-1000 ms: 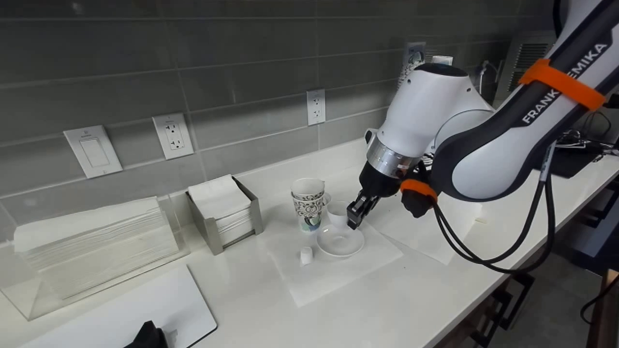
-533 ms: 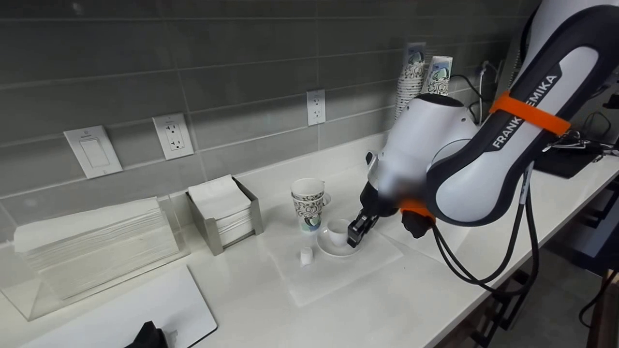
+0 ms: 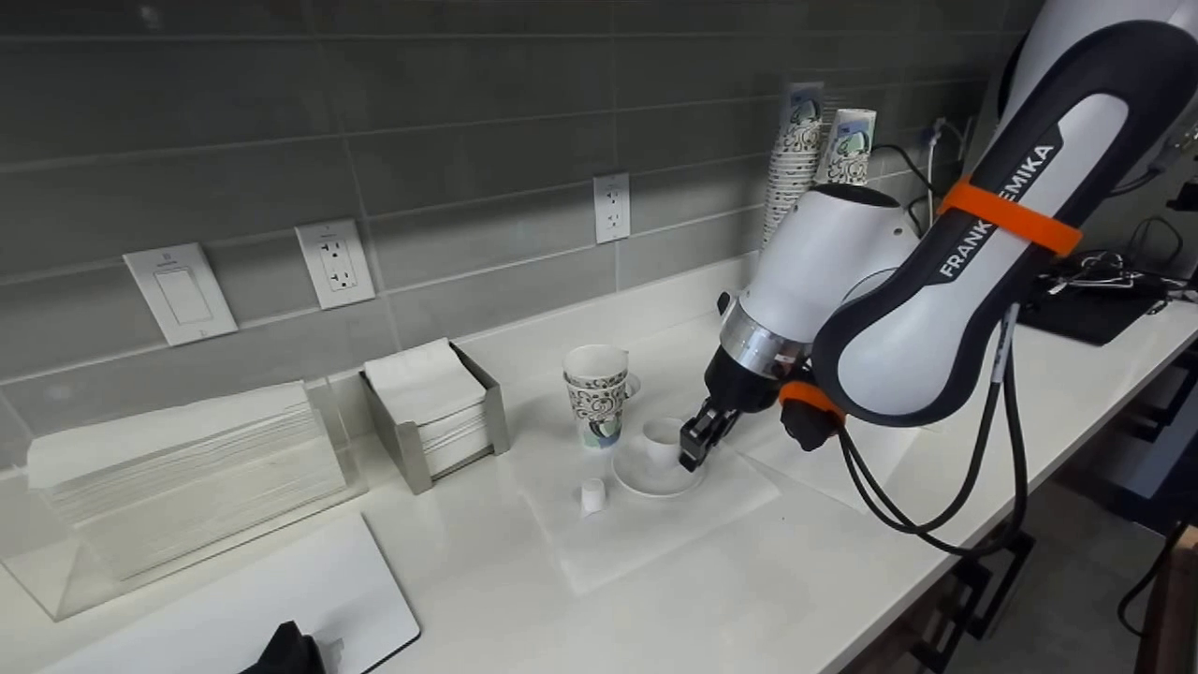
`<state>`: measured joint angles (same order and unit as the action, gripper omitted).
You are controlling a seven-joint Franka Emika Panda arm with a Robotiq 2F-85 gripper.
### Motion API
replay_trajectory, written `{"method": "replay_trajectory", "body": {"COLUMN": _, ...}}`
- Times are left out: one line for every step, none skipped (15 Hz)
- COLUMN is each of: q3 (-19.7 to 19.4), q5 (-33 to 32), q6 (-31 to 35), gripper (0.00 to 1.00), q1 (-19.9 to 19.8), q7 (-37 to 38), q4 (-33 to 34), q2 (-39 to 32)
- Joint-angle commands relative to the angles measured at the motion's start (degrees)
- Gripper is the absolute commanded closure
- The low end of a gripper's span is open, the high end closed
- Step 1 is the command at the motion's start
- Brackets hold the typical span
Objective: Put the white cup onto the plate
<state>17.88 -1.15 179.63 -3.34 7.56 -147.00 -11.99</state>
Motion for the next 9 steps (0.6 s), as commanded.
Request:
{"method": "replay_trajectory", "body": {"q3": 4.48, "q5": 1.47, "q6": 1.92, "gripper": 0.97, "q1": -4.53, "q7": -2.34, "q4": 0.38, "q2": -1.68}}
{"method": "replay_trajectory", "body": {"q3": 5.20, "q5": 1.20, "q6": 2.02, "gripper": 0.97, "q1": -5.43, "q7": -2.40, "q4": 0.42, "q2": -1.90}}
{"method": "replay_trajectory", "body": {"q3": 6.21, "q5": 1.11, "q6": 2.03, "gripper": 0.97, "q1": -6.49, "q7": -2.59, "q4": 0.51, "q2": -2.16}}
{"method": "replay_trajectory", "body": {"q3": 7.16, "q5": 1.02, "q6": 2.10, "gripper": 0.97, "q1": -7.50, "q7": -2.80, "q4": 0.59, "q2": -2.40}}
{"method": "replay_trajectory", "body": {"q3": 7.83, "q5": 0.84, "q6": 2.15, "gripper": 0.97, "q1": -8.31, "q7": -2.90, "q4": 0.63, "q2": -2.50}}
{"method": "replay_trajectory", "body": {"q3": 8.66, "q5": 0.76, "q6": 2.19, "gripper": 0.97, "q1": -9.24, "q7": -3.08, "q4": 0.67, "q2": -2.64}}
{"method": "replay_trajectory", "body": {"q3": 9.40, "q5": 0.69, "q6": 2.34, "gripper": 0.97, "q1": -10.06, "q7": -3.17, "q4": 0.69, "q2": -2.77}}
{"method": "replay_trajectory", "body": {"q3": 10.05, "q5": 0.58, "q6": 2.28, "gripper": 0.97, "q1": -10.80, "q7": -3.29, "q4": 0.77, "q2": -2.90}}
{"method": "replay_trajectory", "body": {"q3": 10.84, "q5": 0.54, "q6": 2.17, "gripper": 0.97, "q1": -11.64, "q7": -3.43, "q4": 0.90, "q2": -3.12}}
